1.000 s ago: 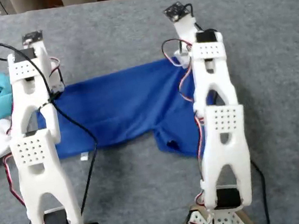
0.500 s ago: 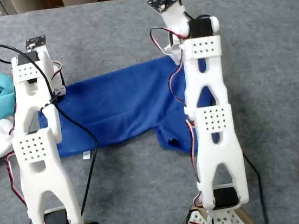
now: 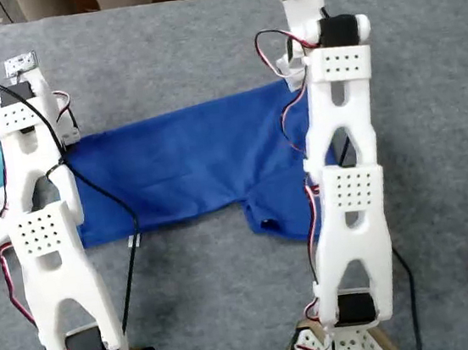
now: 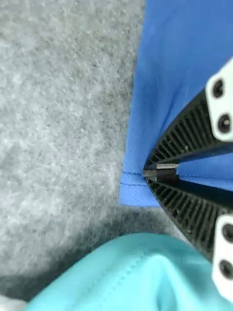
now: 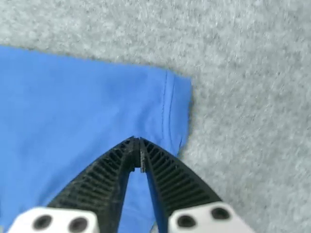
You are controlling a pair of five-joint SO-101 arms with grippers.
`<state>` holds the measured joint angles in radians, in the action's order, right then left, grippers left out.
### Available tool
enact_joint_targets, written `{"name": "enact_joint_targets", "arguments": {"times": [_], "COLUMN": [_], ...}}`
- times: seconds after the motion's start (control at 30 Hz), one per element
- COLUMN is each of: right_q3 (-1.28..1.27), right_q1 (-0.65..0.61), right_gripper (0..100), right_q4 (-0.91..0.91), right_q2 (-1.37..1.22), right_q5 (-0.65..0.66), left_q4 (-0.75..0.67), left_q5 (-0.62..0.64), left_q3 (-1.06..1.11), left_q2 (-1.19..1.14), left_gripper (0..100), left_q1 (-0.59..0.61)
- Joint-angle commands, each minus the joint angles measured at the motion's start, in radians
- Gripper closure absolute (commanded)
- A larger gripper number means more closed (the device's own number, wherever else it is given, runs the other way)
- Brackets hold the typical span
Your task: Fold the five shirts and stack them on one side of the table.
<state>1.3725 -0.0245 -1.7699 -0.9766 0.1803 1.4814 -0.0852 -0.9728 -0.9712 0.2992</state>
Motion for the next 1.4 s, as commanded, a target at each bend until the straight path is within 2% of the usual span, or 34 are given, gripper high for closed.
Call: {"name": "enact_joint_targets", "arguments": {"times": [0.0, 0.17, 0.37, 0.57, 0.67, 0.87, 1.07, 1.37], "right_q3": [-0.102, -0.314, -0.713, -1.194, -1.409, -1.730, -1.851, -1.954], "right_q1": [0.007, 0.074, 0.068, 0.048, -0.012, -0.153, -0.288, -0.300], "right_gripper": [99.5, 99.5, 99.5, 99.4, 99.4, 99.4, 99.4, 99.4], "right_q4": [-0.017, -0.018, 0.000, 0.201, 0.272, 0.385, 0.413, 0.531], "right_q2": [0.093, 0.202, 0.565, 0.835, 0.875, 0.935, 1.086, 0.981], "right_q5": [-0.032, -0.049, 0.117, 0.278, 0.276, 0.187, 0.141, 0.141], "left_q4": [0.043, -0.014, -0.031, -0.043, -0.043, -0.061, -0.089, -0.092], "left_q5": [0.014, 0.031, 0.066, 0.066, 0.066, 0.063, 0.068, 0.069], "left_q3": [-0.130, -0.203, -0.212, -0.212, -0.212, -0.212, -0.204, -0.203], "left_q2": [0.041, 0.005, -0.070, -0.082, -0.082, -0.087, -0.090, -0.090], "left_gripper": [98, 98, 98, 98, 98, 98, 98, 98], "left_q1": [0.006, 0.011, 0.002, 0.021, 0.029, 0.041, 0.075, 0.097]}}
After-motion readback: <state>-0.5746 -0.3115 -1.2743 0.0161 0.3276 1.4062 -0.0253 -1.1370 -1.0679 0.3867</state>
